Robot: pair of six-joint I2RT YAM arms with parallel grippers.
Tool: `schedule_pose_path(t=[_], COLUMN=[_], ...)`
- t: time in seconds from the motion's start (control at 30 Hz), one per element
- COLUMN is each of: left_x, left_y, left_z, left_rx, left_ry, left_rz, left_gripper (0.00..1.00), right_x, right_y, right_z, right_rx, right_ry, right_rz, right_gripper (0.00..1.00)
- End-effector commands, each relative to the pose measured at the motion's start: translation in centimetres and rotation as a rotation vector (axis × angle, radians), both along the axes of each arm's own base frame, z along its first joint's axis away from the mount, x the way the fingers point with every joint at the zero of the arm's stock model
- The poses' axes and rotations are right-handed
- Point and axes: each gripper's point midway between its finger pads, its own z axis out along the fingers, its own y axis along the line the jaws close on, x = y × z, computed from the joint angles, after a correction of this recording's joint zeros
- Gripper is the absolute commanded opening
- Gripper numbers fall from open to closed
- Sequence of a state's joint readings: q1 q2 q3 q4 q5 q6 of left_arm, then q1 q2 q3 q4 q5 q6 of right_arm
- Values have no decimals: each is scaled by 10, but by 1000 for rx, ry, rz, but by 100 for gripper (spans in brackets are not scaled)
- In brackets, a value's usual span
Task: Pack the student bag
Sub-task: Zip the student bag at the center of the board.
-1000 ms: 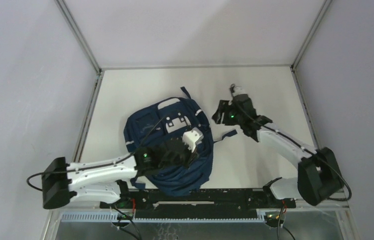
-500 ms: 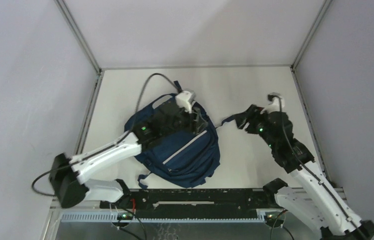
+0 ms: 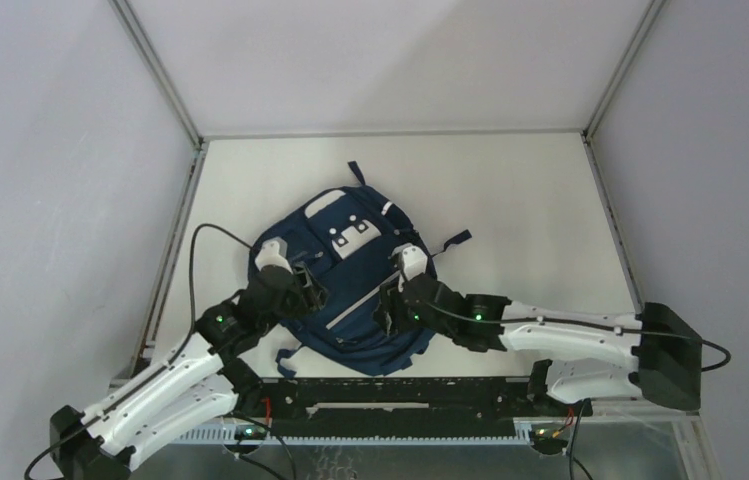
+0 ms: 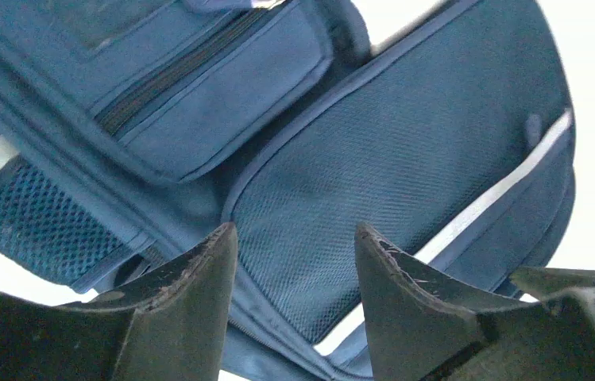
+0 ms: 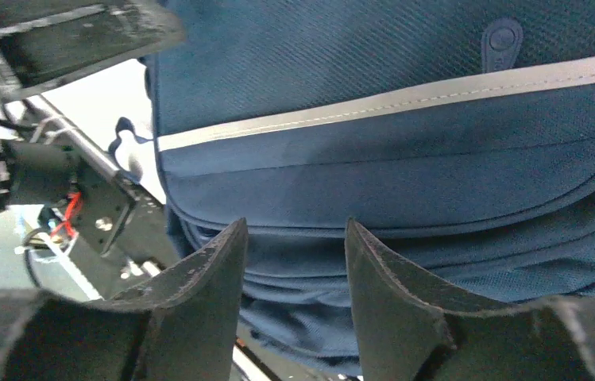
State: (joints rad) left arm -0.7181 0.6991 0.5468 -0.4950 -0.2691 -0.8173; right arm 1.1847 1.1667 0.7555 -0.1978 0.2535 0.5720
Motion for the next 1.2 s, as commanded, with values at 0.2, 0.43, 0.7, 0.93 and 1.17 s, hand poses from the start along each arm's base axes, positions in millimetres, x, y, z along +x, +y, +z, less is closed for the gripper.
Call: schedule_pose_path(t=[0.2, 0.43, 0.7, 0.93, 1.17], left_x=[-8, -15, -28, -52, -70], left_y=[0, -20, -46, -66, -72], left_z=[-28, -38, -32, -44, -51], left_rx=[-83, -193, -307, -343, -354], left_ry=[86, 135, 173, 262, 328], left_rz=[76, 35, -82, -234, -312], left_gripper=[67, 72, 71, 70, 77], right_x=[15, 11, -10, -21, -32], right_y=[-18, -29, -10, 7, 19], right_z=[-51, -38, -26, -27, -47], right_rx=[-61, -56, 5, 31, -4], right_ry=[38, 18, 22, 25, 57], right_rz=[-114, -130, -38, 26, 117], right_gripper=[62, 75, 80, 60, 50])
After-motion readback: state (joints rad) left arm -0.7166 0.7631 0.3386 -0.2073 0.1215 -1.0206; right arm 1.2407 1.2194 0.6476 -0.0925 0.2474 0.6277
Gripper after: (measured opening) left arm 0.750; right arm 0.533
